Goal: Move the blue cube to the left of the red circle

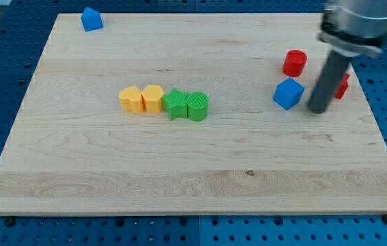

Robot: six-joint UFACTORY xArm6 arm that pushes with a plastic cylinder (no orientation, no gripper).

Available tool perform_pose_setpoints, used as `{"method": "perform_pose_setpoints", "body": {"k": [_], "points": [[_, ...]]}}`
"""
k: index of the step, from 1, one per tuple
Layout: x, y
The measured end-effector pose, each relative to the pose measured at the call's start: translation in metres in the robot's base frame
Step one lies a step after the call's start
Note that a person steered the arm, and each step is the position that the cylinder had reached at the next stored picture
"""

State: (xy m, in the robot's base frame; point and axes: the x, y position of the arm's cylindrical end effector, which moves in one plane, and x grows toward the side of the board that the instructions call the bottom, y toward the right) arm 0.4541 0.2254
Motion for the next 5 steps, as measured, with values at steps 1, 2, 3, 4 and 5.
{"method": "perform_pose_setpoints", "body": {"k": [1,2,3,4,5], "points": [[0.0,-0.002],[-0.014,-0.045],[-0.017,-0.06],[-0.018,-0.075],[-0.023,-0.098]]}}
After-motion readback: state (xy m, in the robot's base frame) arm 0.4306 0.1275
